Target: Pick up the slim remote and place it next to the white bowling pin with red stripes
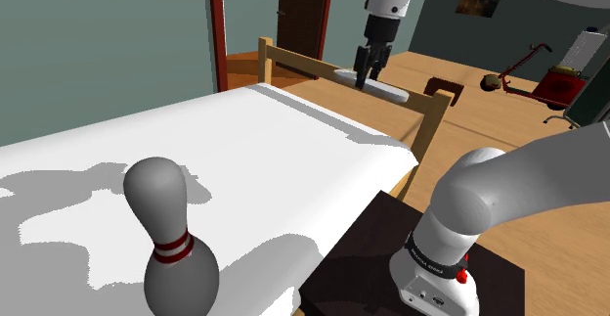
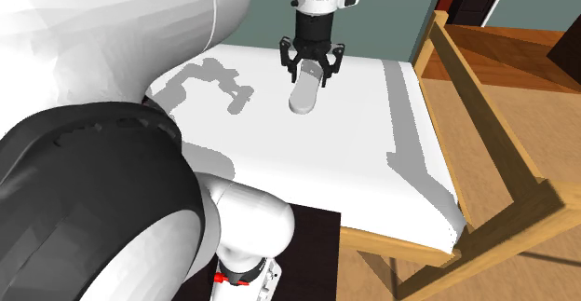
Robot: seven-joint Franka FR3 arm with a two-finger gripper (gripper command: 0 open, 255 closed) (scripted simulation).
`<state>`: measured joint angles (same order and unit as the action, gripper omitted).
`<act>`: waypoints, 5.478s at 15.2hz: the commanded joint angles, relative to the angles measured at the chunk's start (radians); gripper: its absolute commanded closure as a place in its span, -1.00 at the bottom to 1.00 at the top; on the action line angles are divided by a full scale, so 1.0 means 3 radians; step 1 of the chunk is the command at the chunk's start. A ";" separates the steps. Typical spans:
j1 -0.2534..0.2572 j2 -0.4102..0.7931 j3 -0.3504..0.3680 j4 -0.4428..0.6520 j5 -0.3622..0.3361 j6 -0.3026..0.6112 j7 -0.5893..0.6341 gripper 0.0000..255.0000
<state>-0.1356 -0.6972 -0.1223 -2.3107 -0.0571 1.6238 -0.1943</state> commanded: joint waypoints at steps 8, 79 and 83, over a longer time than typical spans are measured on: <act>0.0015 0.0112 0.0019 0.0486 0.0022 -0.0374 0.0001 1.00; 0.0795 0.2323 0.2333 0.1766 0.0218 0.0593 0.3018 1.00; 0.0796 0.2329 0.2334 0.1593 0.0215 0.0771 0.3020 1.00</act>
<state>0.1030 0.0035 0.5779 -1.8170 0.0064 1.8399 0.7120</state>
